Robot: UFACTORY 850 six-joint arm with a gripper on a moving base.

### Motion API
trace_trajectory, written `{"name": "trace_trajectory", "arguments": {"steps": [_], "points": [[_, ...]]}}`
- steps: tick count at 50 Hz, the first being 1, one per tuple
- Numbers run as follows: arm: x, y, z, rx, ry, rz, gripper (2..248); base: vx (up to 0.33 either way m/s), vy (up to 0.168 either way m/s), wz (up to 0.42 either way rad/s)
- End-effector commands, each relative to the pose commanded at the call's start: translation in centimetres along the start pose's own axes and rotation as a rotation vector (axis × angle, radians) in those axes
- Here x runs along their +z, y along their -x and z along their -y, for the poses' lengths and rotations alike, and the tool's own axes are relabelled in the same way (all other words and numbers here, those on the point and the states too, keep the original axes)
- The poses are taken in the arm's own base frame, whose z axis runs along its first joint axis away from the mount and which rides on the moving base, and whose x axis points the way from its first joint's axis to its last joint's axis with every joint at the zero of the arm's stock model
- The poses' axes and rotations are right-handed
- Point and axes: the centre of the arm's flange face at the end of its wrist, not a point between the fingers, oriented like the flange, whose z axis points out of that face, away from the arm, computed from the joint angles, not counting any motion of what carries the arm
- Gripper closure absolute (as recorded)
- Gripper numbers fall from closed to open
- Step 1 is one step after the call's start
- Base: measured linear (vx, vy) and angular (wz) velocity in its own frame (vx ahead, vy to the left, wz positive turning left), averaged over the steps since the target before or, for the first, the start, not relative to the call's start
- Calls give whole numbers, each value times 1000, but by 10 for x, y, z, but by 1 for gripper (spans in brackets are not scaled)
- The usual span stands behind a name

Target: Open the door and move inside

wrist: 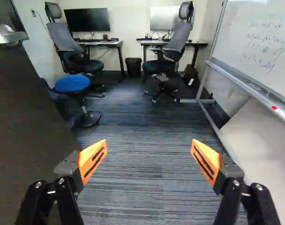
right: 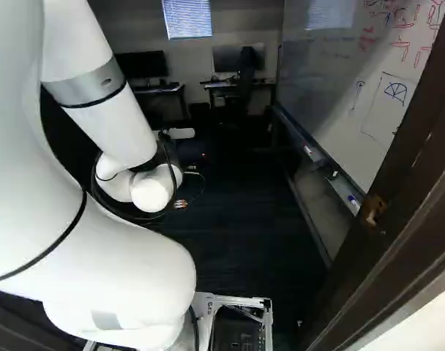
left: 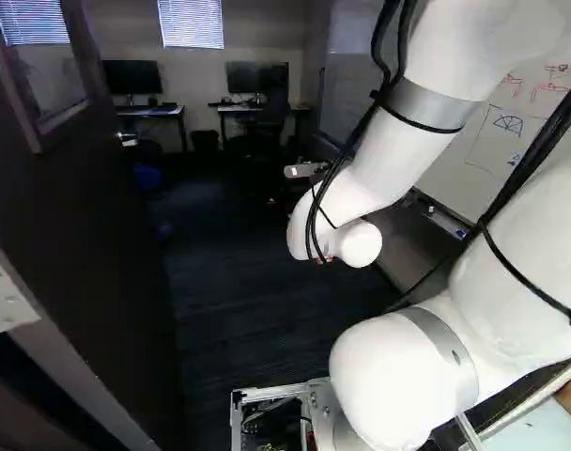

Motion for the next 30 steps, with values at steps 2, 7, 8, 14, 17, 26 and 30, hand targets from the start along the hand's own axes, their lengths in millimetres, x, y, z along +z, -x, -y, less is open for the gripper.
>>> {"name": "trace_trajectory", "arguments": {"steps": [2, 7, 8, 14, 17, 26, 30], "points": [[0, 0, 0, 0, 0, 0, 3, 118, -20, -25], [0, 0, 0, 0, 0, 0, 3, 113, -20, 6], [0, 0, 0, 0, 0, 0, 3, 129, -37, -17], [0, 0, 0, 0, 0, 0, 3, 136, -29, -41], [0, 0, 0, 0, 0, 0, 3, 144, 5, 6], [0, 0, 0, 0, 0, 0, 3, 170, -1, -9], [0, 0, 0, 0, 0, 0, 3, 182, 7, 0]]}}
